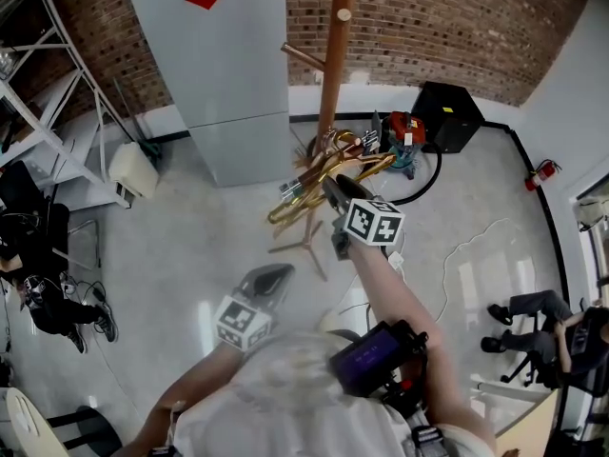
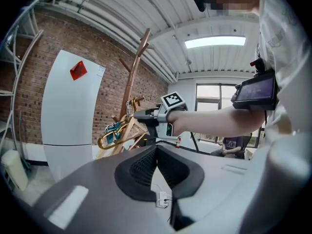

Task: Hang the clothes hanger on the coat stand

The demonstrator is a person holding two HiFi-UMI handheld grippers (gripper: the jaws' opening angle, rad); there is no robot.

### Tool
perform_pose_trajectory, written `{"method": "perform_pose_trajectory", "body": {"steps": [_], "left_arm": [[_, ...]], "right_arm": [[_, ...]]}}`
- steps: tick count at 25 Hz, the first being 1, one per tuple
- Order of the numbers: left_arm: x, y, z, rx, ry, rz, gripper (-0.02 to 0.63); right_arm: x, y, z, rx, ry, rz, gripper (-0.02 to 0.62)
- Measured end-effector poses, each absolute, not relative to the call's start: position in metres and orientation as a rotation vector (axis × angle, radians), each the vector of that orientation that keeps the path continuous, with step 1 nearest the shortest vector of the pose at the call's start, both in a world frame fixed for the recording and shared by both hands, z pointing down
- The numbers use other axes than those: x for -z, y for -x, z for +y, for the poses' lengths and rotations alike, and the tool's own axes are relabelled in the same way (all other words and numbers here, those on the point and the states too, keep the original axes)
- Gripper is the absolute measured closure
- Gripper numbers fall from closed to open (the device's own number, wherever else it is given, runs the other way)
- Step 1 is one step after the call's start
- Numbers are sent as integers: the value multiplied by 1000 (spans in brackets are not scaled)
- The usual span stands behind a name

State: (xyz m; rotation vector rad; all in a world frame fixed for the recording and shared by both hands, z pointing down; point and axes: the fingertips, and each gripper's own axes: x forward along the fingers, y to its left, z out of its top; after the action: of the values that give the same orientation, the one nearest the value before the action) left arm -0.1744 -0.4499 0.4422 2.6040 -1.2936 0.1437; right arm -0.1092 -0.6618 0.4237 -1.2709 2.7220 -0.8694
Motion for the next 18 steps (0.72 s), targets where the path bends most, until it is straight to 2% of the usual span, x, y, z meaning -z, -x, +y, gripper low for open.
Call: {"method": "perform_pose_trajectory", "body": {"steps": [2,4,8,11,18], "left_arm": [[-443,171,-450,-141,-2621,-1263,604],[-443,169,-448,-144,-2635,-1230,604],[-447,164,-442,-140,-2661,-1162,604],[-449,154,-438,-137,-2676,-1097,604],[-448,134,-429,-123,-2699,-965,604]], "right_arm": [[-421,99,-652,820,1312,2717,447],[-421,86,-640,769,1369,2703,501],[-421,60,-613,695,1480,2679,557],[-417,39,-590,628,1536,2676,578],[-414,12,-521,531,1586,2732,581]]}}
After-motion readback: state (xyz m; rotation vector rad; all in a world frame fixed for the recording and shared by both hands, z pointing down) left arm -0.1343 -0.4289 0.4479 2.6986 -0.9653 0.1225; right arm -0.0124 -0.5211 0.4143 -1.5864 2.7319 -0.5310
